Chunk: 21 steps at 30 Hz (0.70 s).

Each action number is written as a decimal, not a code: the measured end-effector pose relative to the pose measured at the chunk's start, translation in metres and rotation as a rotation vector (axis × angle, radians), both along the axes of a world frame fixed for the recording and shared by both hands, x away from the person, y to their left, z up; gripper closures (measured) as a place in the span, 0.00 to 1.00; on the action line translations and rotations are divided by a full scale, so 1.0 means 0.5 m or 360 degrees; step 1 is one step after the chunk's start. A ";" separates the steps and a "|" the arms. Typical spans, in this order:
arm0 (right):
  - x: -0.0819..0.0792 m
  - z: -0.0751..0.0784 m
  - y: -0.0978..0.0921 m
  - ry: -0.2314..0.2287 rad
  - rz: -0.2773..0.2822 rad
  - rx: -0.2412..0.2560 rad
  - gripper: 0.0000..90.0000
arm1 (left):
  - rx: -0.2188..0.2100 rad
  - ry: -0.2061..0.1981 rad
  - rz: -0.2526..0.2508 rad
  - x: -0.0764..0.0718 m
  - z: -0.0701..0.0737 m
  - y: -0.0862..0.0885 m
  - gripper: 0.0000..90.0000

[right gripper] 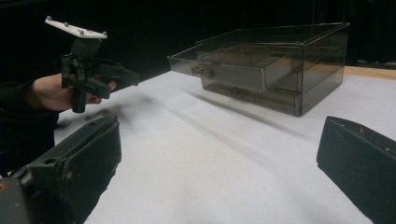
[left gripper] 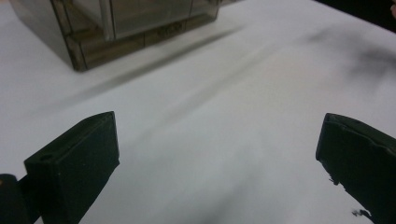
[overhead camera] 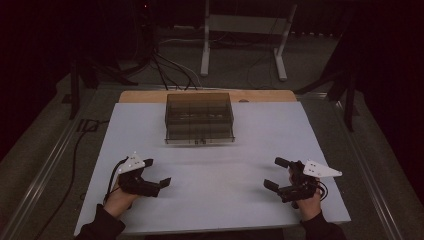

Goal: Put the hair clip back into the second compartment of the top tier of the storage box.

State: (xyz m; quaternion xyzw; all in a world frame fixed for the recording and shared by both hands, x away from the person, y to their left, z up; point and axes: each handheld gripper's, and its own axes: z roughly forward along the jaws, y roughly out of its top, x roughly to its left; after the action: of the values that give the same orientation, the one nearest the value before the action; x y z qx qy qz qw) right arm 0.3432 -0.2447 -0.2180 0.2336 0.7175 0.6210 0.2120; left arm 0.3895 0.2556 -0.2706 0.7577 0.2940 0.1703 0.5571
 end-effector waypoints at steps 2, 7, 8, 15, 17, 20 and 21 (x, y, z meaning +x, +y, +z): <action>0.000 0.000 0.000 -0.0001 0.0001 -0.0002 0.00 | 0.0006 0.0015 0.0011 -0.006 -0.005 0.006 0.01; 0.000 0.000 0.000 -0.0001 0.0003 -0.0006 0.00 | -0.0001 0.0006 0.0047 -0.026 -0.015 0.025 0.00; 0.000 -0.001 0.000 -0.0001 0.0004 -0.0007 0.00 | -0.0008 0.0006 0.0052 -0.029 -0.017 0.031 0.01; -0.001 -0.001 0.001 0.0001 0.0006 -0.0011 0.00 | -0.0032 0.0019 0.0139 -0.047 -0.029 0.066 0.01; -0.001 -0.001 0.001 0.0002 0.0007 -0.0013 0.00 | -0.0021 0.0024 0.0155 -0.053 -0.030 0.074 0.01; -0.002 0.000 0.001 -0.0001 0.0006 -0.0015 0.00 | -0.0060 0.0016 0.0195 -0.063 -0.033 0.093 0.01; -0.002 -0.001 0.001 -0.0003 0.0005 -0.0016 0.00 | -0.0059 0.0020 0.0208 -0.066 -0.036 0.098 0.01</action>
State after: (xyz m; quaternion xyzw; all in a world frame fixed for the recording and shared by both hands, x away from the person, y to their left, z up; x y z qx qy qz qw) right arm 0.3424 -0.2445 -0.2183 0.2308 0.7208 0.6180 0.2128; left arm 0.3568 0.3045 -0.2884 0.7275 0.3494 0.1959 0.5570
